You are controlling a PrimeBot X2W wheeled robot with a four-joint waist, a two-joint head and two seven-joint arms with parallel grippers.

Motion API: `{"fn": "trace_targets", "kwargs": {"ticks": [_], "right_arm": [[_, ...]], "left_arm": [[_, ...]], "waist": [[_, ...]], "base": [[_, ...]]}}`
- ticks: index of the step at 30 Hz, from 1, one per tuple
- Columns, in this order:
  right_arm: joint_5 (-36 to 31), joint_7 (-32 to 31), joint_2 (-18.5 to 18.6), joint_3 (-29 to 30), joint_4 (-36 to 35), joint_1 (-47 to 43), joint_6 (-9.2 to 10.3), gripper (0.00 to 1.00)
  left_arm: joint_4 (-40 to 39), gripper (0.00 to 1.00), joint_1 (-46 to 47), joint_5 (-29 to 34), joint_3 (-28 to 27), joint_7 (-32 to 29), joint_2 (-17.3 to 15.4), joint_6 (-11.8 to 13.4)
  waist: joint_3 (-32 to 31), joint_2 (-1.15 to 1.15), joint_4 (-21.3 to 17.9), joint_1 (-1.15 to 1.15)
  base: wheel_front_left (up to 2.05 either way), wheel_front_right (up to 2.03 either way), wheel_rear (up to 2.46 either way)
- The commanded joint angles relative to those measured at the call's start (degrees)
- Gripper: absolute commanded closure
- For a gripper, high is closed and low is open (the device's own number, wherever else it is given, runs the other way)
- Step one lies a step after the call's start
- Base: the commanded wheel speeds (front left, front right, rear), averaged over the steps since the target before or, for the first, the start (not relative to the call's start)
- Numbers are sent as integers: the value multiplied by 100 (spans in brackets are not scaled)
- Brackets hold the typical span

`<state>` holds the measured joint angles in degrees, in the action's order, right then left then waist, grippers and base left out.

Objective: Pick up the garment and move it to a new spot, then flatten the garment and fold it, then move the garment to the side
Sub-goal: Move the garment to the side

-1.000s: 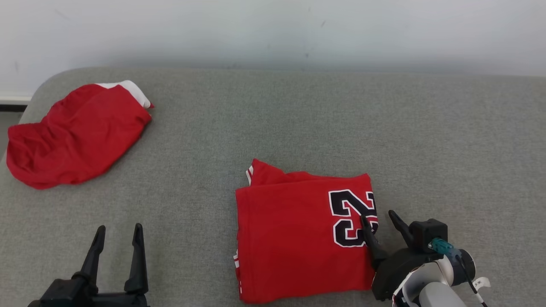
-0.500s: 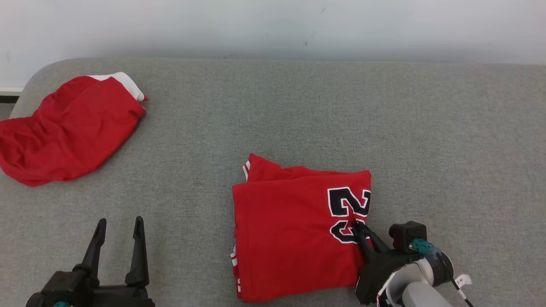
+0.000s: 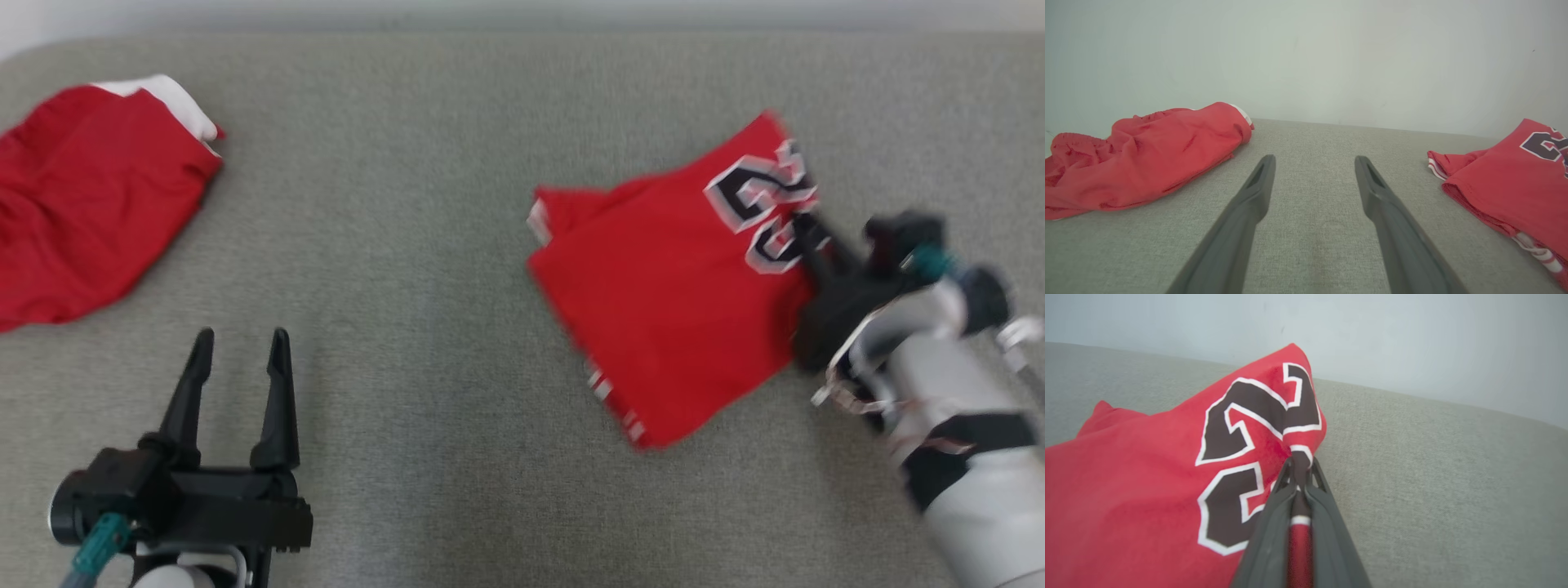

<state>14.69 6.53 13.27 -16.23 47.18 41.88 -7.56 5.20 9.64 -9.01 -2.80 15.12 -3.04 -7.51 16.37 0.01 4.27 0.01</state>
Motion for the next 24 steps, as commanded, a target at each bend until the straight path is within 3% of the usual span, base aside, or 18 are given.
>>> {"fn": "trace_targets", "kwargs": {"ticks": [1,11,19,24], "right_arm": [[-59,-31,321,90,-121,330,17,100],[-176,-611,1719,382,-1004,1310,17,100],[45,-1169,2360,633,-1568,1508,17,100],[126,-1535,2779,867,-1701,1616,17,100]], "left_arm": [[-107,0,173,-5,17,1,-74,12],[-685,0,543,-37,-125,2,-402,10],[-1031,0,477,2,-182,2,-613,11],[-1179,0,447,-4,-143,2,-685,11]], "waist": [[675,-1,-232,-1],[1759,-1,-977,-1],[1993,-1,-1311,-1],[2073,-1,-1322,-1]], "base": [[0,0,0],[0,0,0],[0,0,0],[0,0,0]]}}
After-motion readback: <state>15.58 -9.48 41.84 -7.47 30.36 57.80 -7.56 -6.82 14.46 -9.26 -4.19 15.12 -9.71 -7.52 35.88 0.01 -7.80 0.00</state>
